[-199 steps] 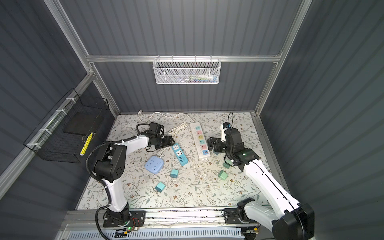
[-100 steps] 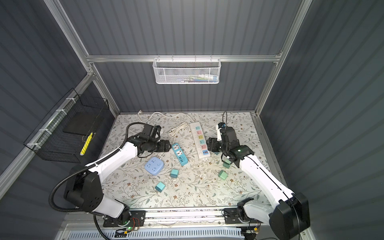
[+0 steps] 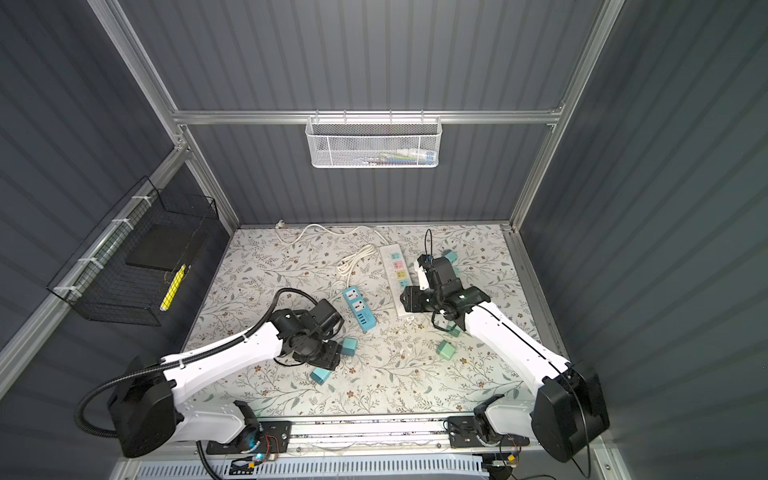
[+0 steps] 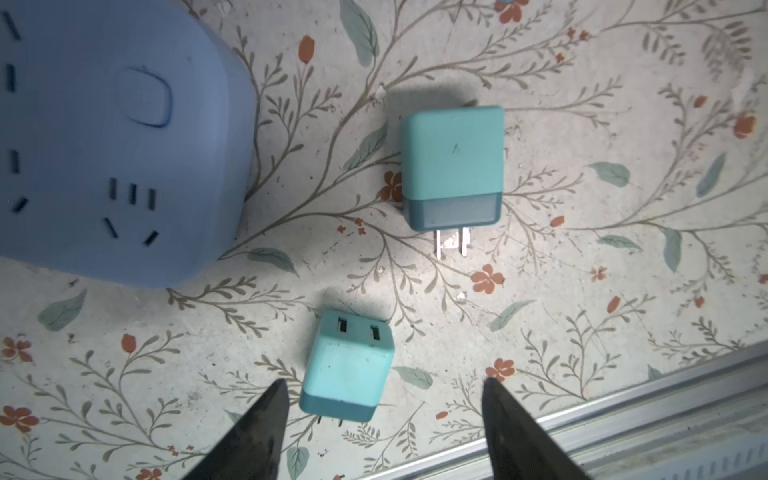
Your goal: Insert the plug
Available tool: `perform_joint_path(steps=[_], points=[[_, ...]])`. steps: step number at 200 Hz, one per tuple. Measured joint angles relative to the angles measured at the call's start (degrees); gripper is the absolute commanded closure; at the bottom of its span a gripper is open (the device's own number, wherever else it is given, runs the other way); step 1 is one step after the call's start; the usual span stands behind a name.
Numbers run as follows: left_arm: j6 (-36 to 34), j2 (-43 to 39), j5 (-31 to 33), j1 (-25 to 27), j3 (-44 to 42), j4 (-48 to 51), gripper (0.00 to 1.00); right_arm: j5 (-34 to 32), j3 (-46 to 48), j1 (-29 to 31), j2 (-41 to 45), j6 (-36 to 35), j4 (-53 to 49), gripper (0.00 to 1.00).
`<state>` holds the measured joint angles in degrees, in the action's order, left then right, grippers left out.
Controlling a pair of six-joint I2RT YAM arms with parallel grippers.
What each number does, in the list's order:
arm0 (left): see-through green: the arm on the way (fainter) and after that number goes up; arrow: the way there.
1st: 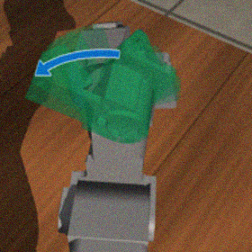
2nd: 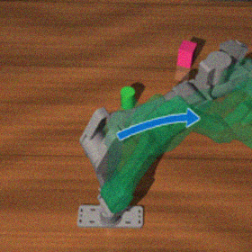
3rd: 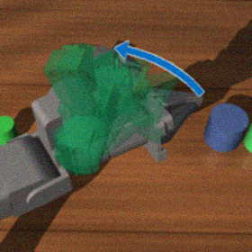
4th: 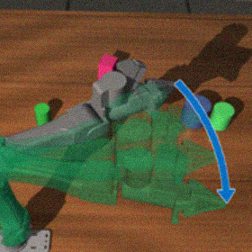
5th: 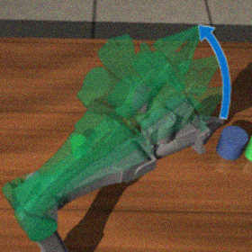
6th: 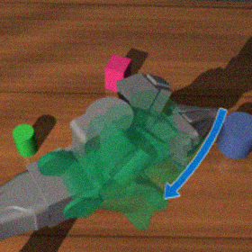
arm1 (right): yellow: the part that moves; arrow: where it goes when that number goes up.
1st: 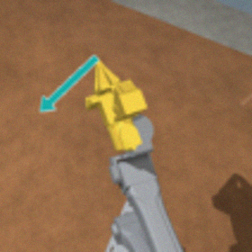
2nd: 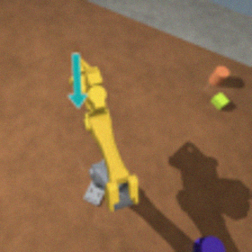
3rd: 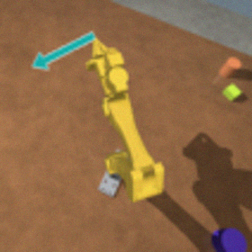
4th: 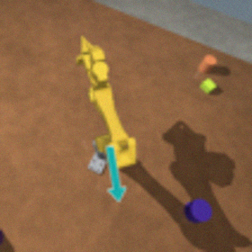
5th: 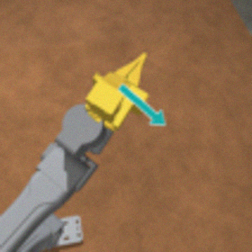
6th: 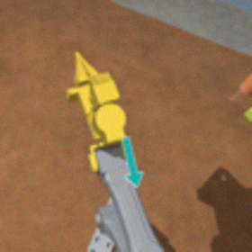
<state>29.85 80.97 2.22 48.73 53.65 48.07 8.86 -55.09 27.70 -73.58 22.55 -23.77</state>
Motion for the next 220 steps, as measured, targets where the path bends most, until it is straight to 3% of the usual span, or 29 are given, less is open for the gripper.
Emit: perform_joint_path(steps=[25, 88, 105, 149, 220], points=[[0.85, 8.37, 0.17, 0.33, 4.59, -4.28, 0.28, -0.26, 0.04, 0.00, 0.02, 0.26, 0.09, 0.38], [3.89, 19.82, 0.74, 0.44, 9.42, -10.64, 0.44, -1.55, 2.67, 0.00, 3.37, 0.50, -0.07, 0.37], [4.48, 20.96, 1.97, 0.76, 9.66, -10.34, 0.48, -1.77, 3.34, 0.00, 4.98, 0.50, -0.07, 0.37], [5.81, 21.20, 4.37, 2.51, 9.29, -9.62, 0.45, -1.77, 4.02, -0.09, 6.16, 0.37, -0.04, 0.37], [4.48, 18.51, 5.22, 2.99, 5.95, -11.50, 0.68, -1.75, 4.87, -0.24, 6.14, 0.37, 0.07, 0.37]])
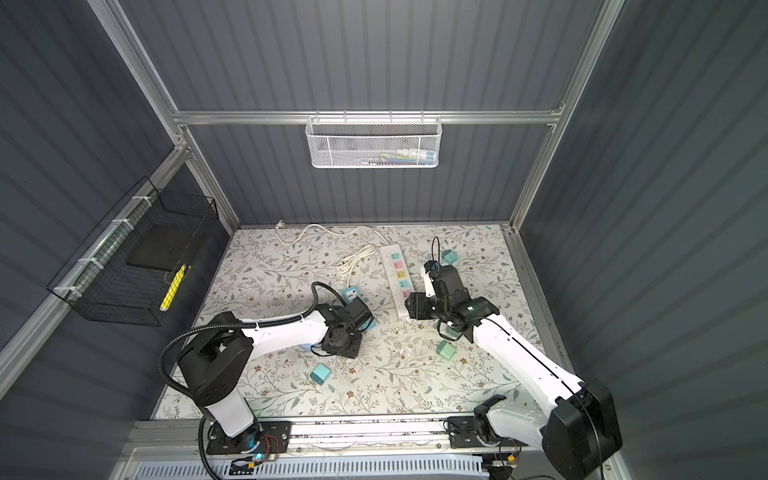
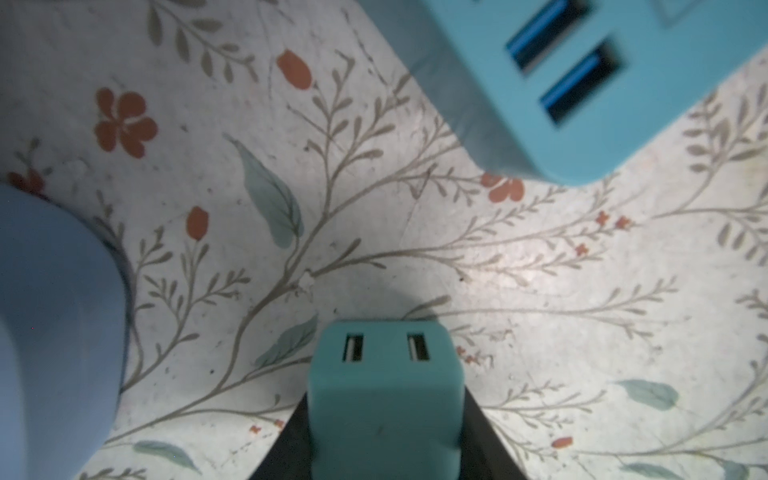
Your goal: Insert the plug
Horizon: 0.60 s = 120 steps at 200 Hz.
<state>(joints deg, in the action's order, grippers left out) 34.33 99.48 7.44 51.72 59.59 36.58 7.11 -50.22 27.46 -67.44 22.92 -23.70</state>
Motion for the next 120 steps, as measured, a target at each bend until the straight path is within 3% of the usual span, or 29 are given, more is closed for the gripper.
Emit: perform_joint_path(steps=[35, 61, 92, 120], points=[[-5.03, -1.27, 0.02, 0.00, -0.42, -1.77, 0.73, 0.63, 0.00, -0.04, 0.00, -0.22, 0.00, 0.37], [-10.01, -7.43, 1.36, 0.42, -2.29, -6.10, 0.73, 2.93, 0.00, -0.20, -0.17, -0.55, 0.07, 0.41], [-17.68, -18.71, 5.55, 2.93, -8.66, -18.32, 0.74, 7.96, -0.04, -0.70, -1.05, -1.55, 0.35, 0.55], [-26.03, -24.15, 7.93, 3.82, -16.13, -30.16, 0.74, 13.49, -1.31, -0.96, -3.13, -2.43, 0.11, 0.61]])
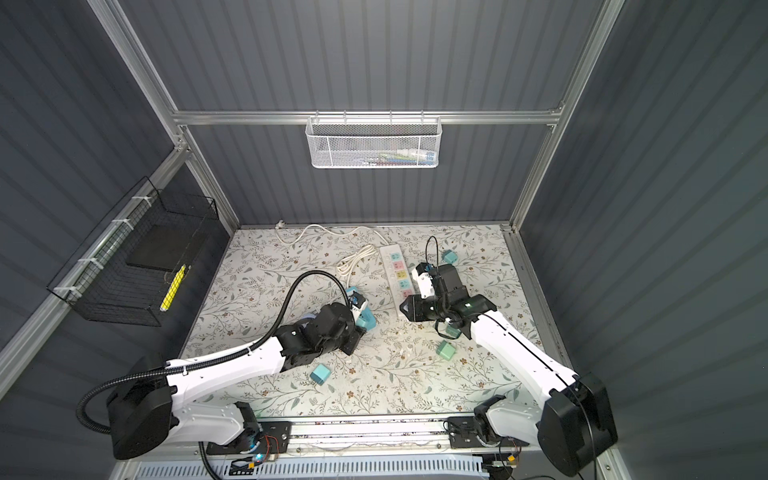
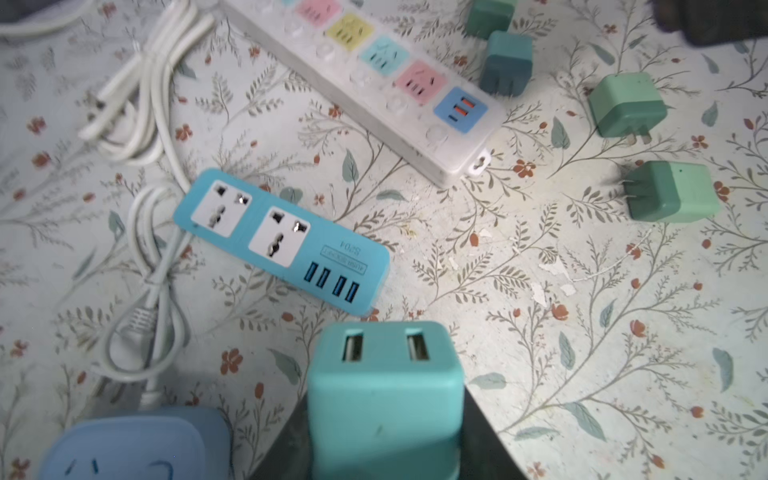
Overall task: Insert the plug
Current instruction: 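Close the right gripper on the teal adapter held by the left gripper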
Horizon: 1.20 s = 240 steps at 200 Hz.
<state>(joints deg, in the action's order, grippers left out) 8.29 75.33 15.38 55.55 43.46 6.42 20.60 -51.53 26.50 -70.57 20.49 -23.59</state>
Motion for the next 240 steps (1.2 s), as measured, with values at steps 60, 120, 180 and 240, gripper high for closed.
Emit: perform_joint_path(steps=[60, 120, 180, 240], points=[[-13.33, -0.98, -0.68, -0.02, -4.00, -12.13, 0.77, 13.84, -7.17, 0.00, -4.44, -2.80, -0.07, 0.51], [-17.64, -1.60, -4.76, -0.02, -4.00, -15.26, 0.76, 20.31, -8.39, 1.33, -9.53, -4.09, 0.02, 0.49], [-20.02, -1.60, -6.47, -0.02, -4.00, -15.98, 0.75, 21.86, -10.32, 4.92, -14.97, -4.31, 0.59, 0.53], [-20.96, -1.60, -6.49, -0.02, -4.00, -16.13, 0.71, 23.26, -10.36, 6.01, -16.52, -4.52, 2.62, 0.67]])
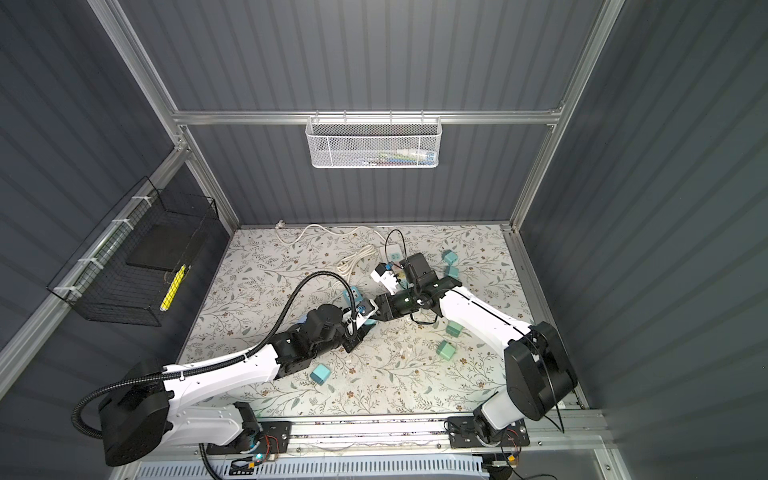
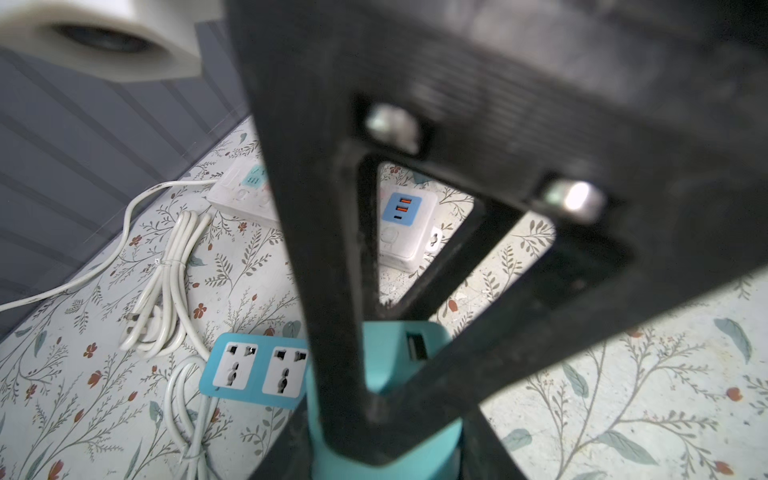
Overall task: Insert the plug
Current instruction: 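Close the right gripper on the teal adapter held by the left gripper, then carry the teal adapter to the blue socket with the right gripper while the left withdraws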
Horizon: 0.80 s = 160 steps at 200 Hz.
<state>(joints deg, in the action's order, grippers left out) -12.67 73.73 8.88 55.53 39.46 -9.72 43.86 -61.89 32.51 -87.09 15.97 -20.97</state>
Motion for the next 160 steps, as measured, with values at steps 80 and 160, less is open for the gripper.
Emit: perform_joint_path(steps=[80, 160], points=[[-1.25, -1.05, 1.42, -0.11, 0.00, 0.37, 0.38, 0.61, -0.09, 0.24, -0.46, -0.70, 1.29, 0.81], [9.70, -21.73, 14.64, -4.04, -7.19, -0.31, 0.10, -6.49, -6.95, 2.75, -5.53, -1.16, 1.44, 0.86]])
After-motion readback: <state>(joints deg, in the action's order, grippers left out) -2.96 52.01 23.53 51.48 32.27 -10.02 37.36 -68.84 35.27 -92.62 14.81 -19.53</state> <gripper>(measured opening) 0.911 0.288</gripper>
